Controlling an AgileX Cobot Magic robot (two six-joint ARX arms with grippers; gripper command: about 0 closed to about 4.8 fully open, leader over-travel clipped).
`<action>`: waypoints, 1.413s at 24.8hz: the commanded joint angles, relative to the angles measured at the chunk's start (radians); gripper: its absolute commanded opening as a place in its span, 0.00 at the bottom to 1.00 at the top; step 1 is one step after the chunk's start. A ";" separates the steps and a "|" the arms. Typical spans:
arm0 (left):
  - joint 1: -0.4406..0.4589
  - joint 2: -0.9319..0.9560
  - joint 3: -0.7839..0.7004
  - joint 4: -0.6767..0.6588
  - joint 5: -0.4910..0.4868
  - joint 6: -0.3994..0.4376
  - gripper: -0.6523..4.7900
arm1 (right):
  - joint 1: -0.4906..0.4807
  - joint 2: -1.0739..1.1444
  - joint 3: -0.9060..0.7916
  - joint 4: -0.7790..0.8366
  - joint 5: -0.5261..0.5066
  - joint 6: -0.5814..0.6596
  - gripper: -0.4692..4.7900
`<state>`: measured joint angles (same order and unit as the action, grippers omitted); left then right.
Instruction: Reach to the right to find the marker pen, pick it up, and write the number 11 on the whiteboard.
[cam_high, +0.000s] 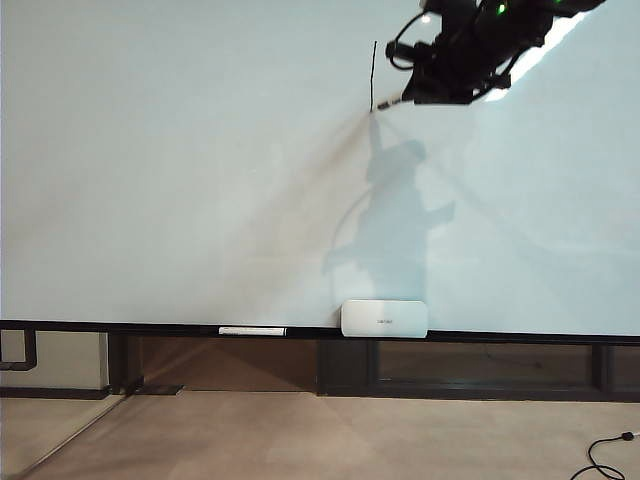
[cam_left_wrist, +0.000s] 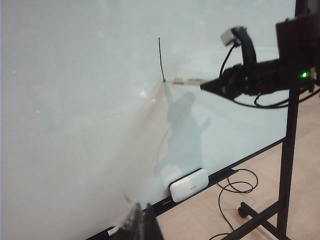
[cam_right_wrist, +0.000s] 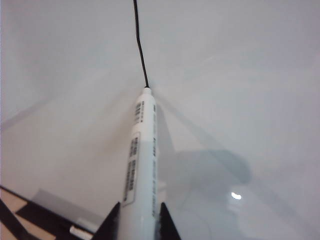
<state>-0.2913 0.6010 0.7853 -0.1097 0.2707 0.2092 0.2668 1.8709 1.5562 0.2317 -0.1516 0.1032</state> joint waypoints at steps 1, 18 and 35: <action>0.000 -0.001 0.006 0.010 0.035 -0.010 0.11 | -0.001 -0.002 -0.020 0.016 0.022 -0.003 0.09; 0.000 -0.002 0.006 -0.012 0.105 -0.026 0.11 | 0.002 -0.175 -0.022 -0.047 0.019 -0.057 0.09; 0.000 0.000 0.006 -0.016 0.232 -0.052 0.11 | -0.006 -0.206 -0.018 0.013 0.095 -0.081 0.09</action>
<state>-0.2909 0.6014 0.7853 -0.1318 0.4942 0.1635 0.2596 1.6722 1.5307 0.2146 -0.0673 0.0254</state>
